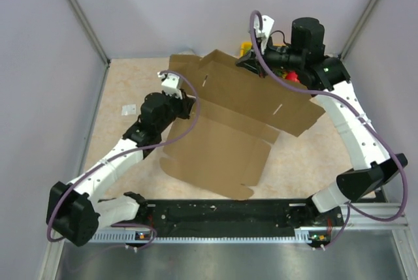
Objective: Fold the paper box
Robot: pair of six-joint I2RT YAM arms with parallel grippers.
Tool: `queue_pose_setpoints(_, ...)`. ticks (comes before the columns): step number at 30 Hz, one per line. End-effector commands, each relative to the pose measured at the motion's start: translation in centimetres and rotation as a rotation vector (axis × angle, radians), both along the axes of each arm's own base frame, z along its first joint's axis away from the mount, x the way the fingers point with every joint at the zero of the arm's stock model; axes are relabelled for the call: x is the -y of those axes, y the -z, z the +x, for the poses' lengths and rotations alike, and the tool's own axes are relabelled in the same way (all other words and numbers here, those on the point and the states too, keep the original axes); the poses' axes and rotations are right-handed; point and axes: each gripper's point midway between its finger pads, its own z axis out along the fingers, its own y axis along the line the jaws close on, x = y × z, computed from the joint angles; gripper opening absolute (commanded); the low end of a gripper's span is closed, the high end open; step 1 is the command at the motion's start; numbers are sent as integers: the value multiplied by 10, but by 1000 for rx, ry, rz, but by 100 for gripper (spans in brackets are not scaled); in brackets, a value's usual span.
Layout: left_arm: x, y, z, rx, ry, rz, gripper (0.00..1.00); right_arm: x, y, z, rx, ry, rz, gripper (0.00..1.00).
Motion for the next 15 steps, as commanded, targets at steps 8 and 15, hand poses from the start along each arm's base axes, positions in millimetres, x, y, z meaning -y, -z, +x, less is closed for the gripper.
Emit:
queue_pose_setpoints(8, -14, 16, 48, 82, -318, -168, 0, -41, 25, 45, 189, 64, -169, 0)
queue_pose_setpoints(15, -12, 60, 51, 17, -356, -227, 0, -65, 80, 41, 245, 109, -277, 0)
